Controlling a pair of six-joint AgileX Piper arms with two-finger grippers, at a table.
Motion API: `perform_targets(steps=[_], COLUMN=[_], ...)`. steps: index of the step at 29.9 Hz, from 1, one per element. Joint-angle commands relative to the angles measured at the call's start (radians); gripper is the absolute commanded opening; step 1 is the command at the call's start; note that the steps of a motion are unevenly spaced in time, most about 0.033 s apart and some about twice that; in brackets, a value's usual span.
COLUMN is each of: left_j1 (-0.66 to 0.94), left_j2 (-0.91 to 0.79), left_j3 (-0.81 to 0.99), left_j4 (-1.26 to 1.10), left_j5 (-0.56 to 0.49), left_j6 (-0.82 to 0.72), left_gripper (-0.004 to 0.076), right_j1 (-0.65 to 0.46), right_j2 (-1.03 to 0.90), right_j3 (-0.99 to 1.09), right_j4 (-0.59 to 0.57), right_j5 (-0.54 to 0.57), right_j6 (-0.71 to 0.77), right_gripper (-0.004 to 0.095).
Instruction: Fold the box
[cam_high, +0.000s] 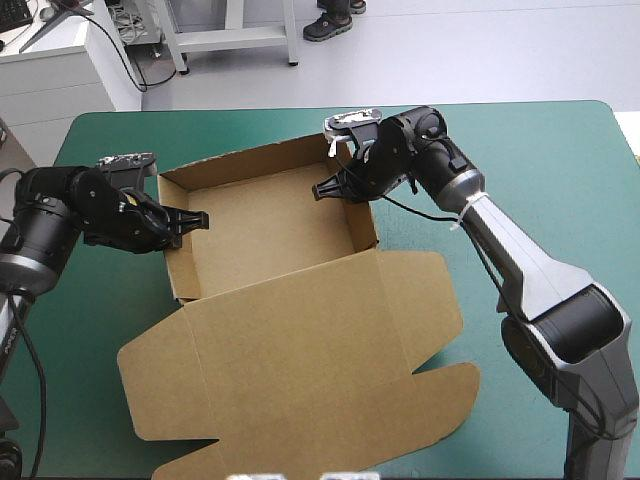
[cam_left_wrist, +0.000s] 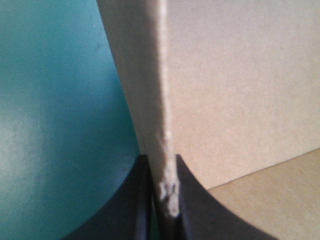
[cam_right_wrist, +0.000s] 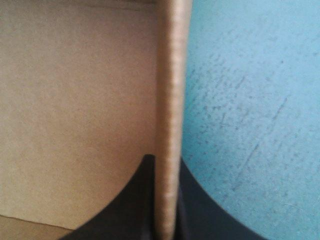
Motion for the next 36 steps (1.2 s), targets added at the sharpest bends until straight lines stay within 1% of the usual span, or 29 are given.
perform_targets(steps=[1,5,9,13,15,19,22,25,30,36], left_j1=[-0.068,-0.103,-0.13,-0.13,-0.13,-0.13,-0.132,-0.141,-0.164,-0.181], left_j2=[-0.004,0.07,0.168,0.276,0.336,0.435,0.491,0.528,0.555,0.567], left_j3=[-0.038,-0.095,-0.208,-0.361,-0.433,-0.524,-0.536,-0.536,-0.536,-0.536], left_j4=[-0.029,-0.018,-0.02,-0.02,-0.004,-0.006,-0.007,-0.002,-0.005,-0.014], left_j5=[-0.12,-0.122,-0.094,-0.021,0.018,0.078,0.1,0.109,0.106,0.103], left_j6=[-0.004,-0.015,-0.015,-0.021,-0.033,-0.033,-0.033,-0.017,0.005,0.008], left_gripper=[-0.0008,-0.0008,-0.0008,-0.0008,-0.0008,-0.0008,-0.0008,-0.0008,-0.0008,-0.0008], right_j1=[0.006,-0.003,-0.017,-0.024,-0.024,-0.037,-0.076,-0.118,-0.184,-0.173], right_j2=[-0.065,-0.079,-0.094,-0.094,-0.094,-0.095,-0.095,-0.095,-0.093,-0.049], right_j3=[-0.038,-0.039,-0.028,-0.005,0.045,0.172,0.232,0.234,0.22,0.22], right_j4=[0.06,-0.026,-0.038,-0.078,-0.112,-0.112,-0.106,-0.082,-0.091,-0.083], right_j5=[0.028,0.093,0.093,0.093,0.093,0.093,0.093,0.087,0.089,0.072], right_j6=[-0.006,0.038,0.06,0.086,0.092,0.094,0.094,0.087,0.082,0.073], right_gripper=[-0.0008,-0.0017,-0.0017,-0.0017,-0.0017,-0.0017,-0.0019,-0.0019,-0.0017,-0.0017])
